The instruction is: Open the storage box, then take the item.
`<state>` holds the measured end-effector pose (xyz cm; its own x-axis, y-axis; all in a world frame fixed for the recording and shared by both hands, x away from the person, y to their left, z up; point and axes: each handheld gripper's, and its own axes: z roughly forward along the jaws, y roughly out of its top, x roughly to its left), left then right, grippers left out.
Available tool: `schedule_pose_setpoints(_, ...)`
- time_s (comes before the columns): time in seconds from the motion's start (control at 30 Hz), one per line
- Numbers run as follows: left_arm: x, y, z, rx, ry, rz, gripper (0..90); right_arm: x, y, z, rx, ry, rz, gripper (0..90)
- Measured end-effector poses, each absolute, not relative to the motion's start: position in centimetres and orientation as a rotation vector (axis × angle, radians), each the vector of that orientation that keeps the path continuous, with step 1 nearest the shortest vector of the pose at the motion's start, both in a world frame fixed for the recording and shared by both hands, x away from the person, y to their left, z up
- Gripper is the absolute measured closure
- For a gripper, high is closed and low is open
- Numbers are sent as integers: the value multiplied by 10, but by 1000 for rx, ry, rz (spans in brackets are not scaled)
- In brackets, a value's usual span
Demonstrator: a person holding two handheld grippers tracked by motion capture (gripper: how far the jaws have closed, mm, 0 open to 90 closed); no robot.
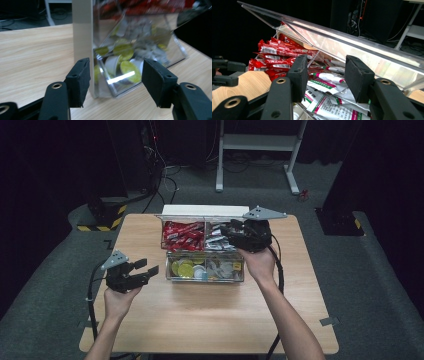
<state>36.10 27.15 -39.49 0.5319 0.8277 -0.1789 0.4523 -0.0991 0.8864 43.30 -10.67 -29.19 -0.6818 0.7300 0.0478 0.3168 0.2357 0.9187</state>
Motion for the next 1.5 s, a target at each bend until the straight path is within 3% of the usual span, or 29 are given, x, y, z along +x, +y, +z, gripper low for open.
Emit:
schedule_pose_setpoints(1.0,381,257,-337,1744,1014,452,388,433,-108,-290,972,2130,1432,550)
schedule_pose_setpoints(1.5,400,239,-320,1794,972,489,431,434,-109,-289,965,2137,1438,568)
